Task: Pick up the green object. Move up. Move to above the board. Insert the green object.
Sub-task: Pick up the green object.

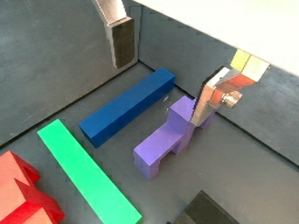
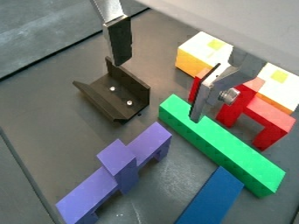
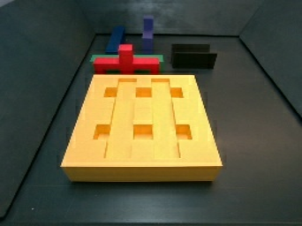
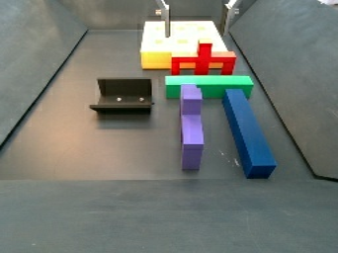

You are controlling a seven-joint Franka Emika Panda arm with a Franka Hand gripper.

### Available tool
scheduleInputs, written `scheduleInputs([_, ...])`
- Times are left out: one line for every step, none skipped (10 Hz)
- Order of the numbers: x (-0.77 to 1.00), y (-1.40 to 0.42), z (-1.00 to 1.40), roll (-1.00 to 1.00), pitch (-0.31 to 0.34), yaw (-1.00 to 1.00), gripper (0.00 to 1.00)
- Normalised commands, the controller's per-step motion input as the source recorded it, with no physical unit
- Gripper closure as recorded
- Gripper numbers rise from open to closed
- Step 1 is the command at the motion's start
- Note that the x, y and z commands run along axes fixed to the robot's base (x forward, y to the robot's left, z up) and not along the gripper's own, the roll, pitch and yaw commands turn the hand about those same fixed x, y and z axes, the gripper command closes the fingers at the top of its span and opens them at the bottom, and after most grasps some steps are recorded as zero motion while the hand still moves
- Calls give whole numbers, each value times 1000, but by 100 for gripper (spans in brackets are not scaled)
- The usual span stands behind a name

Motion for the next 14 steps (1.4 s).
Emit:
scheduleInputs([0,0,-9,-6,0,-20,0])
scheduleInputs([0,0,-46,-81,-14,-300,0])
scheduleInputs([-129,0,-74,-177,-83,-520,0])
scheduleInputs([-243,-14,-54,-224,-154,-614,0])
scheduleInputs([-260,-123,0,-217,-170,-680,0])
scheduleInputs([-214,-220,0,-171,-171,-674,0])
scheduleInputs([-126,-460,17,-153,-131,-549,0])
scheduleInputs([-171,-434,0,-167,-153,-560,0])
scheduleInputs([-103,-294,-40,-114,-143,-731,0])
scheduleInputs([-83,-140,-71,-51,-87,-857,0])
scheduleInputs([-200,0,-209,0,-34,-926,0])
scheduleInputs([-206,0,-240,0,-29,-971,0])
scheduleInputs([-211,0,-280,0,0,-963,0])
scheduleInputs([-231,3,-277,0,0,-957,0])
